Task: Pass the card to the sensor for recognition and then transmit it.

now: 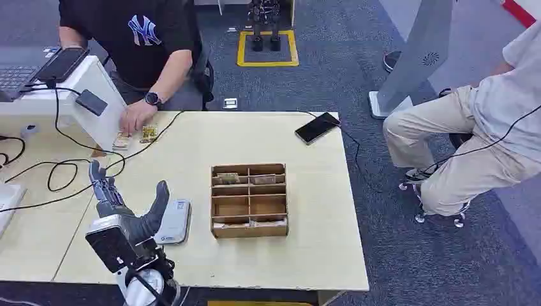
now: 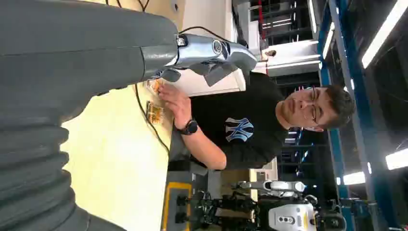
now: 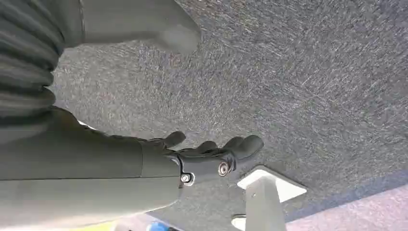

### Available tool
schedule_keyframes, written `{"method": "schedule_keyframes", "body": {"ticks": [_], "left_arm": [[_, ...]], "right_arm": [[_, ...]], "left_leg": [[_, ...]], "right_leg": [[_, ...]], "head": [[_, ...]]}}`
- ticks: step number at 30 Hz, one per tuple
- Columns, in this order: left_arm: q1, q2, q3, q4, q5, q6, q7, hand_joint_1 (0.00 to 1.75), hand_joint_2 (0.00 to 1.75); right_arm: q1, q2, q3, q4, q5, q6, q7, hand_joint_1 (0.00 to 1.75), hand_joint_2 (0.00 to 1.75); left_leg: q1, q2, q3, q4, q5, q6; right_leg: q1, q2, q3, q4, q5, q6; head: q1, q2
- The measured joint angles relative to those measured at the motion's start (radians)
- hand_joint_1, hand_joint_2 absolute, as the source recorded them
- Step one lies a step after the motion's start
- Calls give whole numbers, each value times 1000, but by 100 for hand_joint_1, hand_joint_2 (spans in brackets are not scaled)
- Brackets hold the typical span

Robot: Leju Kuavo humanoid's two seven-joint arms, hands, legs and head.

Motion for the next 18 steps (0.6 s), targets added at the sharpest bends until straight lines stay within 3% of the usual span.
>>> {"method": "schedule_keyframes", "body": {"ticks": [18], "left_arm": [[-1, 0, 0, 0, 0, 0, 3, 0, 175]], "right_arm": [[0, 0, 0, 0, 3, 0, -4, 0, 175]], "left_leg": [[0, 0, 0, 0, 0, 0]], "right_leg": [[0, 0, 0, 0, 0, 0]], "head": [[0, 0]]}}
